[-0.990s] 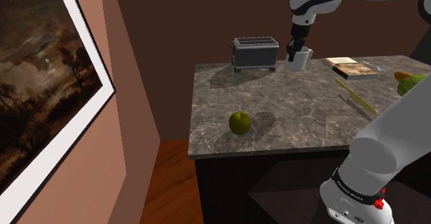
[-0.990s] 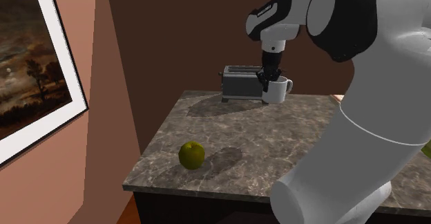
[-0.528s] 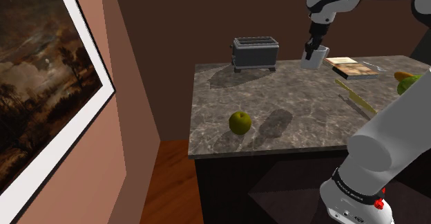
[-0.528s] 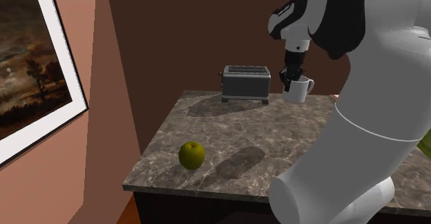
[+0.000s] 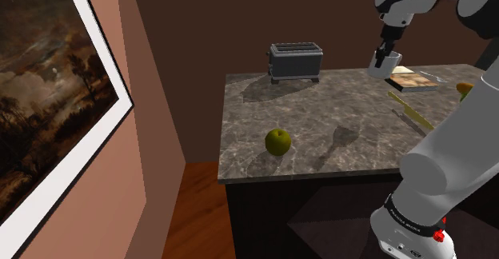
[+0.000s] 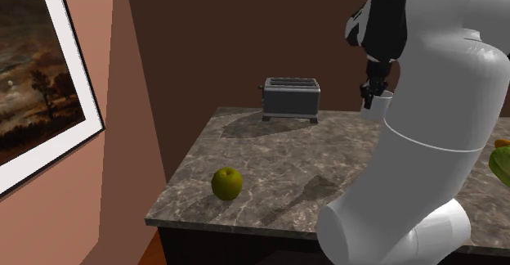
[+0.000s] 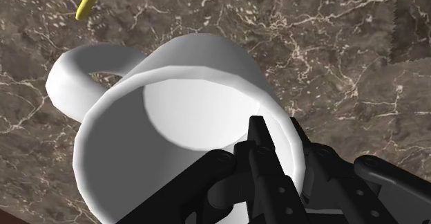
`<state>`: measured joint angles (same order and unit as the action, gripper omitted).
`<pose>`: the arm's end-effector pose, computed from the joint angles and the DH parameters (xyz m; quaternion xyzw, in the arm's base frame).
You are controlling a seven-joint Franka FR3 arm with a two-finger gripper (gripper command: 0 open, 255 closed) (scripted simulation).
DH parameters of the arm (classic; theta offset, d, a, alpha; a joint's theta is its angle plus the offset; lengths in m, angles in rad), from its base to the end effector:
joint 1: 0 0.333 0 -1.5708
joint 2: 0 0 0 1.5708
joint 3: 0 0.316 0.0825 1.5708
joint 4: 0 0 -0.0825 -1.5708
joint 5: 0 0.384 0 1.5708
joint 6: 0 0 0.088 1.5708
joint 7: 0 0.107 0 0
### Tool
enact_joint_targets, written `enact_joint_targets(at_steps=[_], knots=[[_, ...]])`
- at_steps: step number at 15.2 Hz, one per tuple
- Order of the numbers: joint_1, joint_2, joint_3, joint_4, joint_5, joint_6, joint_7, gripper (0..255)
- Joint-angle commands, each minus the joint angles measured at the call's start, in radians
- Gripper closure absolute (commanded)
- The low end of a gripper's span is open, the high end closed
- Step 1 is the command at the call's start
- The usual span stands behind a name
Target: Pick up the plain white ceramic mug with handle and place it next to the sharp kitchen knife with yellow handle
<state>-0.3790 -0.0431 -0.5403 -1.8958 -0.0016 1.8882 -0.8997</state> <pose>0.3325 -0.4425 0.5174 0.9998 -0.0095 0.0172 0.0052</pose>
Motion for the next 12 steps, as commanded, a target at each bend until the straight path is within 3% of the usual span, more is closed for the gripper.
enact_joint_targets(at_steps=[1, 4, 12], knots=[[-0.023, 0.036, -0.028, 0.037, 0.02, -0.007, -0.059, 255], [-0.064, 0.102, -0.066, 0.105, 0.062, -0.022, -0.148, 255], [-0.066, 0.119, -0.065, 0.015, 0.075, 0.081, -0.159, 255]])
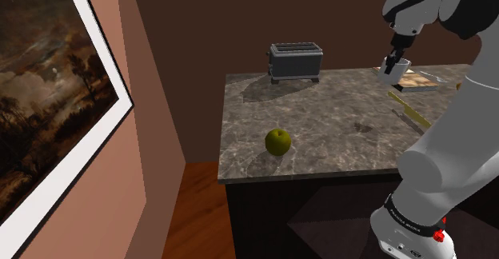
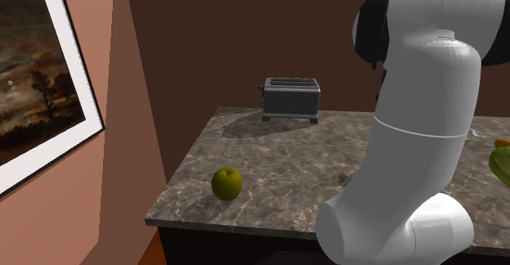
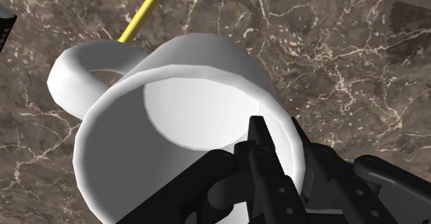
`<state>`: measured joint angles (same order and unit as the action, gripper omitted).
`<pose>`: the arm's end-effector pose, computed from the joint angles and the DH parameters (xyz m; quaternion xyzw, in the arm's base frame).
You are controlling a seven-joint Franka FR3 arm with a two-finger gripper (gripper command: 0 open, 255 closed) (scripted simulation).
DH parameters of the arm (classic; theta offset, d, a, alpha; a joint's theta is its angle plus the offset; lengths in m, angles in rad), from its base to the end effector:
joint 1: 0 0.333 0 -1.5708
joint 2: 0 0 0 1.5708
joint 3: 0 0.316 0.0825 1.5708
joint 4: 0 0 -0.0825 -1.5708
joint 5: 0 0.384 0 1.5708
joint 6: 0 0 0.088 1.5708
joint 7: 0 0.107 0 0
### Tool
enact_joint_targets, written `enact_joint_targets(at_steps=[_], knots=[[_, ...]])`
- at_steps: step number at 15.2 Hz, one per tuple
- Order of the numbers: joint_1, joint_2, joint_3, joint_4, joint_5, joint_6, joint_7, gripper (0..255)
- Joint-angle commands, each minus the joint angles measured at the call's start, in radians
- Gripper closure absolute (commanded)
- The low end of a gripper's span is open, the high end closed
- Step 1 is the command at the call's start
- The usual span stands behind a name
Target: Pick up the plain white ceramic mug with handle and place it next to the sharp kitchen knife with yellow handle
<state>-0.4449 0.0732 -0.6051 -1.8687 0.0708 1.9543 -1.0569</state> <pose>0.2990 -0.4979 0.4812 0.9998 -0.0085 0.0170 0.0052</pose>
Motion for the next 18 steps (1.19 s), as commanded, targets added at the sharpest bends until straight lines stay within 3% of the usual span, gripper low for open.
enact_joint_targets(at_steps=[1, 18], knots=[[-0.001, 0.006, 0.0, -0.022, 0.005, 0.028, -0.004, 255], [-0.014, 0.098, 0.01, -0.159, 0.076, 0.238, -0.056, 255]])
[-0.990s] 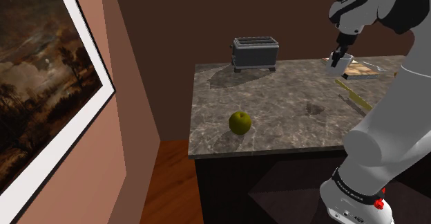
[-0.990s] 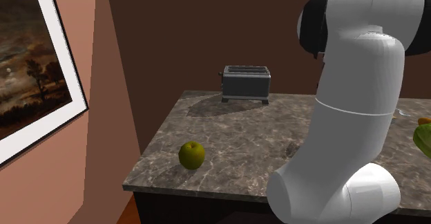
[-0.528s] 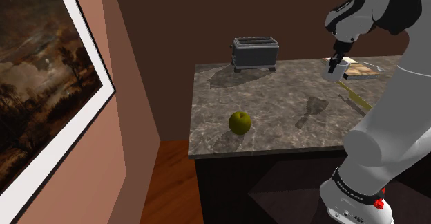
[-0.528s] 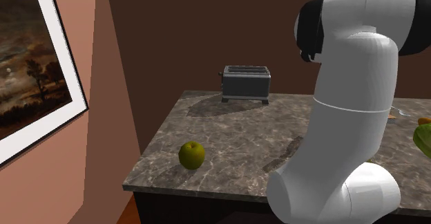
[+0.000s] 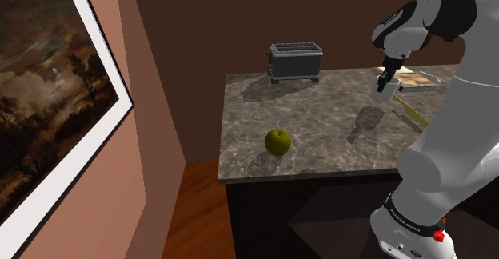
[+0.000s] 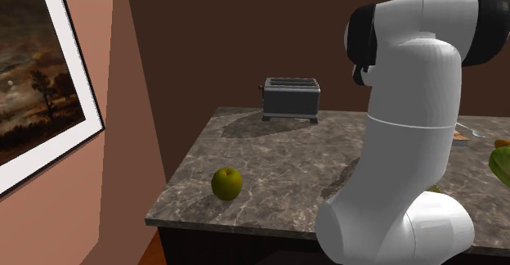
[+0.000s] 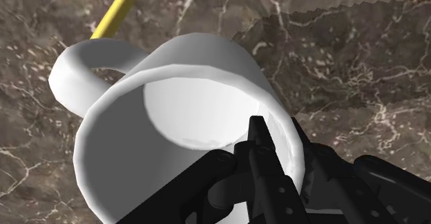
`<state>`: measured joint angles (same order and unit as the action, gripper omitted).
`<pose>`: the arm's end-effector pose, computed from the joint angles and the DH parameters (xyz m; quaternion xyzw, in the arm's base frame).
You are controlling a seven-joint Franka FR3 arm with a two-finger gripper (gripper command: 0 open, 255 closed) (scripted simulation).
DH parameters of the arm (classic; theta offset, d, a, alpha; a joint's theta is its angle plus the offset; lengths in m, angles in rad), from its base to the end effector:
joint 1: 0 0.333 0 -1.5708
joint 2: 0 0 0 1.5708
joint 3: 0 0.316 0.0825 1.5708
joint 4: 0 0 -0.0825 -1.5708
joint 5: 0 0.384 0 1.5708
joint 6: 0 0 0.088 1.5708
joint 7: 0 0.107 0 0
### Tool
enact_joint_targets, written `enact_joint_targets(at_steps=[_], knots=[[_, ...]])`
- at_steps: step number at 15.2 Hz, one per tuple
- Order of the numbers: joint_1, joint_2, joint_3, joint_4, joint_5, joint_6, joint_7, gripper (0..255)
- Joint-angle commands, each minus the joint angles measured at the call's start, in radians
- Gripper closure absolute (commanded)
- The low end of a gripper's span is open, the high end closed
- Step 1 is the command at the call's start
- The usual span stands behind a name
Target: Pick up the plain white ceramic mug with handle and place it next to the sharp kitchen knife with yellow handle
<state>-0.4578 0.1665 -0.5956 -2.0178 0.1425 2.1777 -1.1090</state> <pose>0.2998 -0.4983 0.3858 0.9998 -0.0084 0.0169 0.0053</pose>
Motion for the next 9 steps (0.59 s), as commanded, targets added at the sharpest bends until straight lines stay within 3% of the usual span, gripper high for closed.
enact_joint_targets(at_steps=[1, 9], knots=[[-0.002, 0.012, 0.002, -0.016, 0.011, 0.026, -0.008, 255], [-0.009, 0.042, 0.009, -0.037, 0.036, 0.071, -0.026, 255]])
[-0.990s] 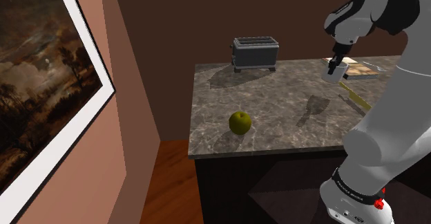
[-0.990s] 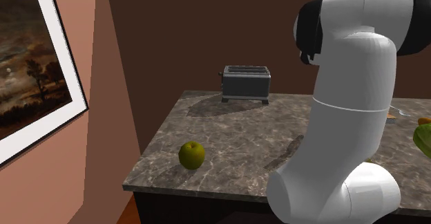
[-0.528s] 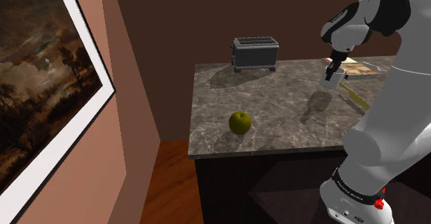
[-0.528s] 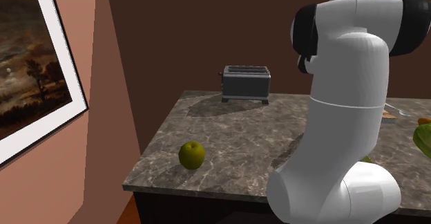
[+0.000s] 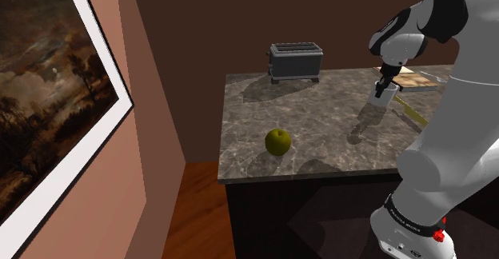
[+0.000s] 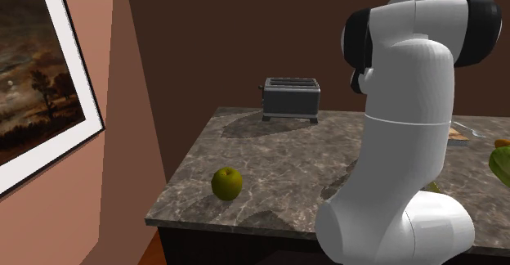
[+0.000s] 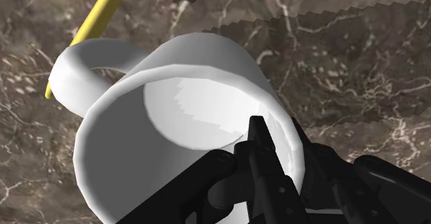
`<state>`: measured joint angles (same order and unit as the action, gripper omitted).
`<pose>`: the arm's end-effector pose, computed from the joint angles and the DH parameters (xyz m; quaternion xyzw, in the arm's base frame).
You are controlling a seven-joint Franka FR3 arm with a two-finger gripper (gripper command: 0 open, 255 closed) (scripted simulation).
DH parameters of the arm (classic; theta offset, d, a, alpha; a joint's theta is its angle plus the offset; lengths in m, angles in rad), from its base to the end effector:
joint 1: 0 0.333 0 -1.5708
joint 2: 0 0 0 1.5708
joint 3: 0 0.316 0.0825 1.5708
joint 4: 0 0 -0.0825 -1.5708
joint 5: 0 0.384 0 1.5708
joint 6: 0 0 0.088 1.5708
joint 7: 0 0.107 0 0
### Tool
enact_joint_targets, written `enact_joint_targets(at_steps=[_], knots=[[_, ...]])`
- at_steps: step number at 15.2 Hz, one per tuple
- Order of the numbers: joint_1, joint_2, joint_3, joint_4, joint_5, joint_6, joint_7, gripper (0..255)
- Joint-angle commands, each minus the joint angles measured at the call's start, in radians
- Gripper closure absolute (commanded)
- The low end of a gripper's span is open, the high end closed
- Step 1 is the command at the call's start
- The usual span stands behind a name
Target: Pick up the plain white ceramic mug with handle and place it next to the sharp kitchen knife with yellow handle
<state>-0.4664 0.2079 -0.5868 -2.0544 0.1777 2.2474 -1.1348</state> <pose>0.2988 -0.4978 0.3549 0.9998 -0.0085 0.0170 0.0054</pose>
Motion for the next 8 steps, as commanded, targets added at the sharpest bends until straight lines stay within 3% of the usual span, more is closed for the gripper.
enact_joint_targets(at_steps=[1, 4, 5, 8], knots=[[0.0, 0.0, 0.0, 0.0, 0.0, 0.001, 0.0, 255], [0.0, 0.0, 0.0, 0.0, 0.0, 0.001, 0.0, 255], [0.0, 0.0, 0.0, 0.0, 0.0, 0.001, 0.0, 0], [0.0, 0.0, 0.0, 0.0, 0.0, 0.001, 0.0, 0]])
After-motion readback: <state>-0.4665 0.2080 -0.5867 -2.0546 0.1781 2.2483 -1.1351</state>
